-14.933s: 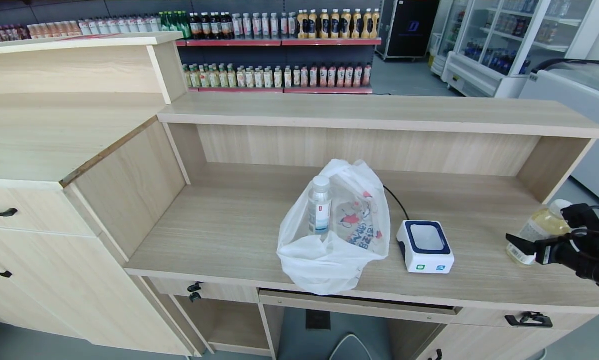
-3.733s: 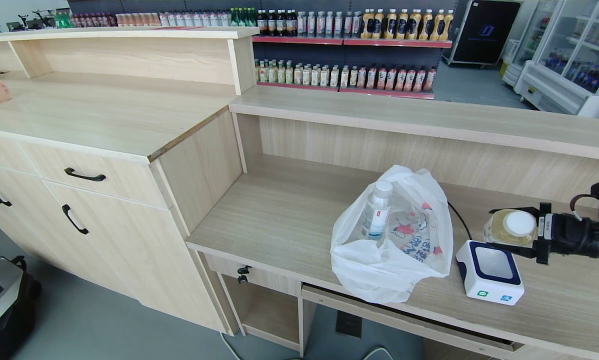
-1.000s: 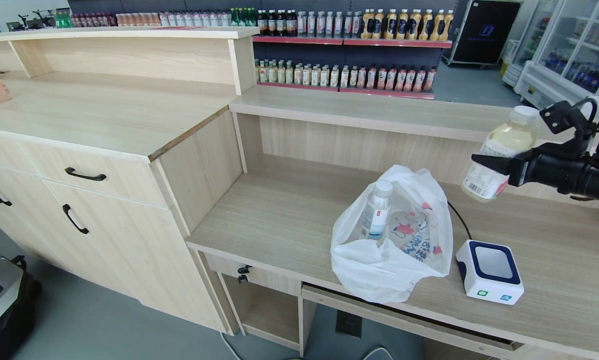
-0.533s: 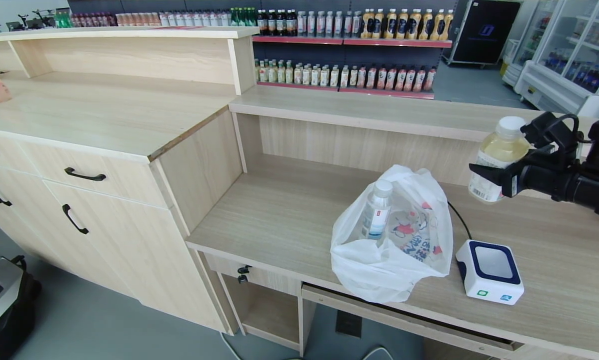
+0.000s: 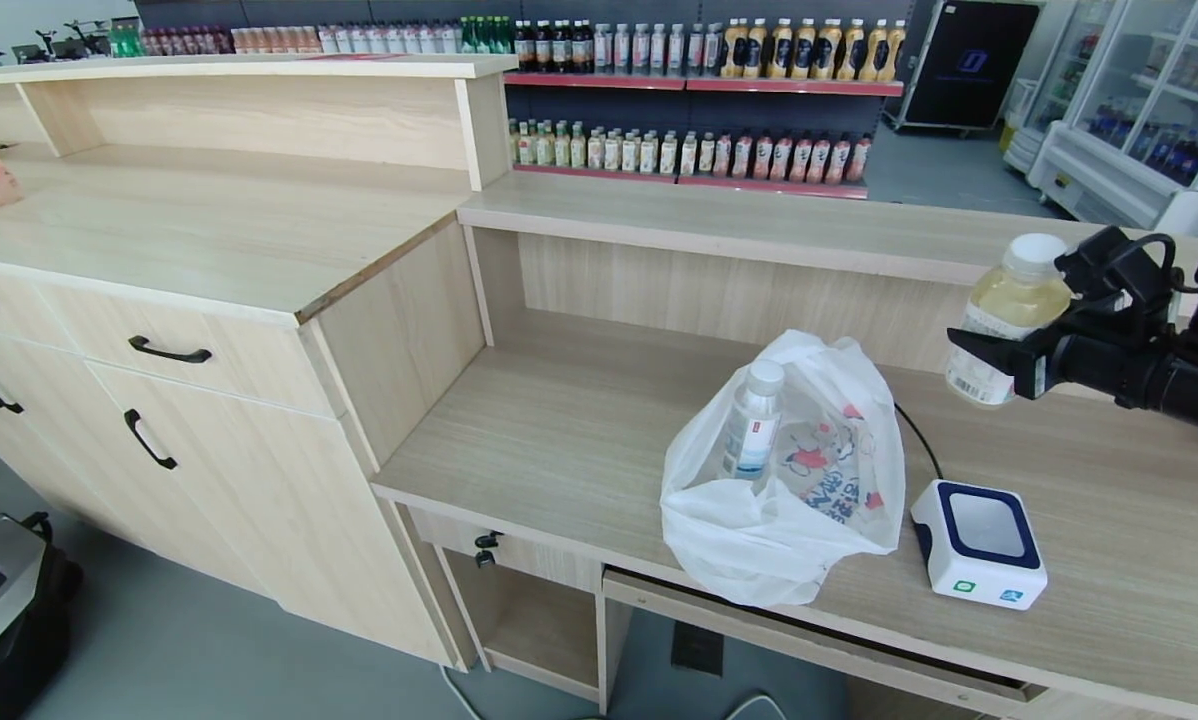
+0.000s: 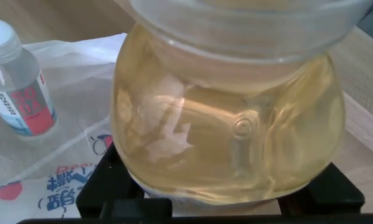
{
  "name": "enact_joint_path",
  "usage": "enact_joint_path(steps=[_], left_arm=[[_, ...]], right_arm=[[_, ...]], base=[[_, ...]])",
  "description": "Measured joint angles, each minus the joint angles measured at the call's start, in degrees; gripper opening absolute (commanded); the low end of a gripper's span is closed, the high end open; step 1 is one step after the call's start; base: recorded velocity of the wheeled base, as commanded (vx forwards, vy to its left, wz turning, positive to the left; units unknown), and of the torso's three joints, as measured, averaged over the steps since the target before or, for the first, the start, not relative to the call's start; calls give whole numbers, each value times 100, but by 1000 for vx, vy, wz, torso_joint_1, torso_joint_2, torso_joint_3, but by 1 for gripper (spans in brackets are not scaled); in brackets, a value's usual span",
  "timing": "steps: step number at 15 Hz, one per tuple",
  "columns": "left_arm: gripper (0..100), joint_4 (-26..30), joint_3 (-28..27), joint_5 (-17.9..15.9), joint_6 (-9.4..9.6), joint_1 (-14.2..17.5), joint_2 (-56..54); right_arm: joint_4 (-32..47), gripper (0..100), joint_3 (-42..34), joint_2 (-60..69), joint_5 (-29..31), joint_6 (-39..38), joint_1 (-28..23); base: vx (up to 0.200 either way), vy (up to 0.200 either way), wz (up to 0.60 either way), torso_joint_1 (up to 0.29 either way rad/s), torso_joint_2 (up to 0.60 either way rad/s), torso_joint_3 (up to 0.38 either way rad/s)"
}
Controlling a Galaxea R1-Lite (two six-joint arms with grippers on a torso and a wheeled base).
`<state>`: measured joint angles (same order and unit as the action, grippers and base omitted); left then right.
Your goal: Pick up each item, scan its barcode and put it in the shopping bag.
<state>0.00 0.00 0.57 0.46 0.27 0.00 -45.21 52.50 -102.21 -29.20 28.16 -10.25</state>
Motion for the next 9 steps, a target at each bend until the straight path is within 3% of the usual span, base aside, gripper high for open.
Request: enact_joint_path(steps=[9], left_arm=[[0,0,0,2,0,-5,0]], right_arm=[[-178,0,-94,-512,-138,-736,-210]], base=[[0,0,0,0,0,0]])
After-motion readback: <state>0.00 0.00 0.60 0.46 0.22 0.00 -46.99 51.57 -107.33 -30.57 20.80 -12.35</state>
